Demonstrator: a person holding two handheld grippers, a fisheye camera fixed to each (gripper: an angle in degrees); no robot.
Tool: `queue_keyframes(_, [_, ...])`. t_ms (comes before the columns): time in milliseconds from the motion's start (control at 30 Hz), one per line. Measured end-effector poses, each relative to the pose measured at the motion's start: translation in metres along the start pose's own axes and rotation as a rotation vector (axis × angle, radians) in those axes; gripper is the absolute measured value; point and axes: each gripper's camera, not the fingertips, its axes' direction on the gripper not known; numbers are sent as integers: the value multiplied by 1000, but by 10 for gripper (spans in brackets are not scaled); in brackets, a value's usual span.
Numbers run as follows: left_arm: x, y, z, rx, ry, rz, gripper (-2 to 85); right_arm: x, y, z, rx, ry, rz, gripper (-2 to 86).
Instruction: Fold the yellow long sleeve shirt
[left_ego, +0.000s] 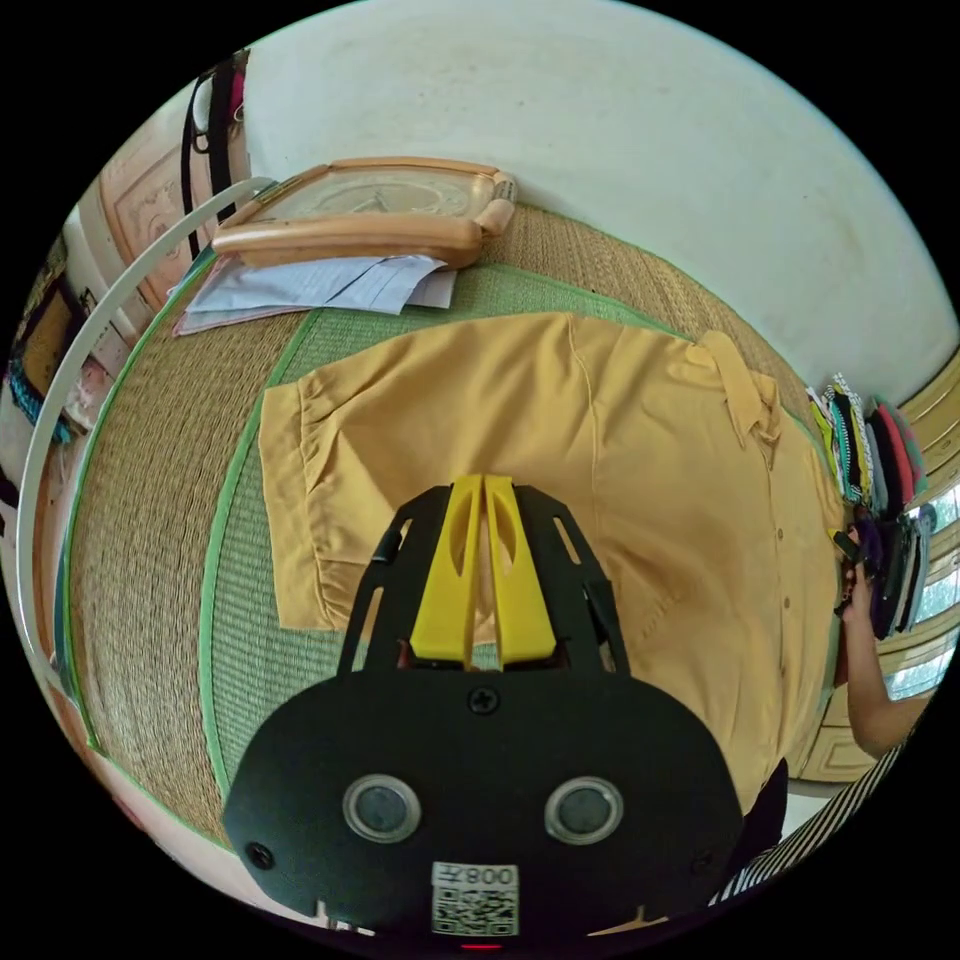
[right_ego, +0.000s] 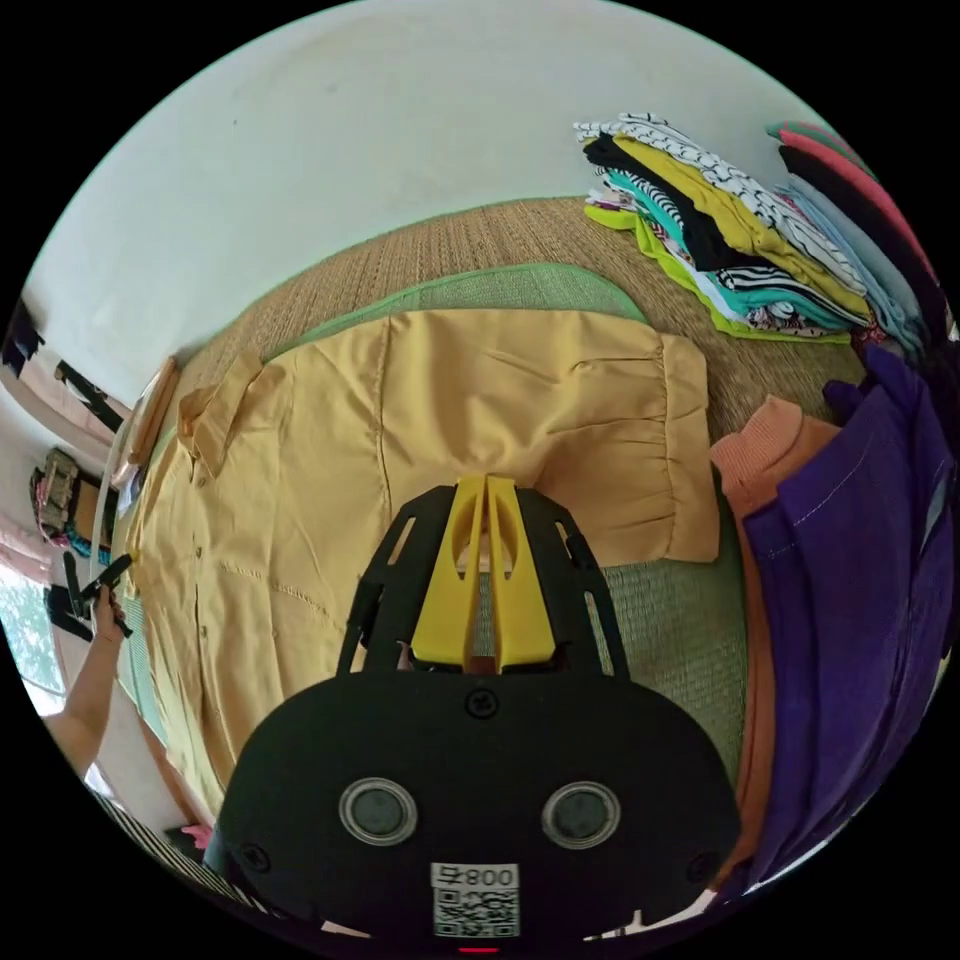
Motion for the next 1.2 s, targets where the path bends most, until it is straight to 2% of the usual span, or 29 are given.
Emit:
queue_keyframes(133, [-1, 9, 10, -19, 40, -44, 5, -2, -26, -10, -38, 35, 26, 2])
queue_keyframes(233, [3, 31, 10, -7, 141, -34, 7, -1, -29, -35, -35, 29, 51, 2])
queue_keyframes(400, [12, 107, 23, -81, 507, -1, 22, -20, 16, -95, -61, -130, -25, 2])
queue_keyframes(667, [102, 212, 56, -296, 768, 145, 69, -121, 85, -127, -252, -359, -243, 15])
queue_keyframes(800, [157, 235, 72, -347, 732, 287, 75, -173, 102, -130, -349, -389, -348, 36])
queue_keyframes(900, [177, 239, 87, -358, 721, 310, 79, -200, 105, -136, -382, -389, -389, 52])
queue_keyframes(1100, [216, 232, 123, -382, 630, 391, 83, -247, 69, -152, -315, -412, -427, 56])
queue_keyframes(1200, [236, 233, 149, -429, 539, 434, 55, -276, 31, -151, -287, -402, -449, 58])
